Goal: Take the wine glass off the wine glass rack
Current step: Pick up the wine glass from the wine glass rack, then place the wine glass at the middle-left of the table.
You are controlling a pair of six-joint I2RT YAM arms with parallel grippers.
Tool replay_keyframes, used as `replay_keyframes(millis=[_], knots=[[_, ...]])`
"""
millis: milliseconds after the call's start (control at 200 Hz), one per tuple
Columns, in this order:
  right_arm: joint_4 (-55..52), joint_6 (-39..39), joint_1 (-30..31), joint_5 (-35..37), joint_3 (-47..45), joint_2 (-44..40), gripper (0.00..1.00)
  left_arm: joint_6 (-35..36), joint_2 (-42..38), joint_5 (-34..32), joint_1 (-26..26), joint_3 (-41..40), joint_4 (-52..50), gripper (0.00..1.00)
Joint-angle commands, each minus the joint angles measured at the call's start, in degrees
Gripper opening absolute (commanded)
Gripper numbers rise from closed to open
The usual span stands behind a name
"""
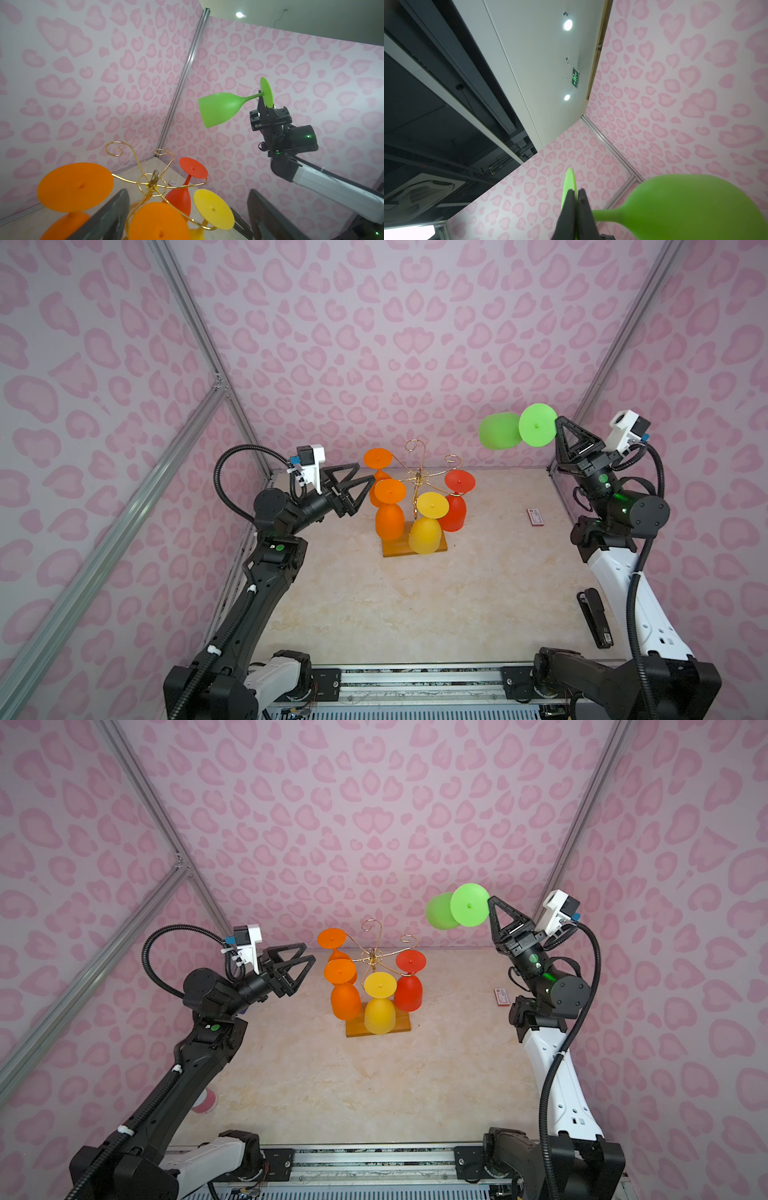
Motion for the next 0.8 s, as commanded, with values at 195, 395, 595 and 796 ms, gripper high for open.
replay_keyframes(millis=[195, 395, 595, 796], knots=[[9.67, 2.62, 7.63, -0.36, -1.05, -0.81, 0.00, -5.34, 11.76, 10.79, -4.69, 11.78, 13.13, 0.90], [16.74, 5.37, 12.36, 1.37, -1.52, 3.43, 0.00, -12.67, 20.16, 14.36, -6.16, 17.51, 23.03, 0.82], [25.37, 11.59, 12.87, 3.26, -1.16, 8.45, 0.00, -22.56, 26.40, 17.01, -6.67, 22.19, 34.64, 0.82], [26.93, 11.59, 14.14, 3.23, -0.56, 11.54, 0.00, -28.92, 30.87, 18.87, -7.55, 25.77, 40.36, 0.83]])
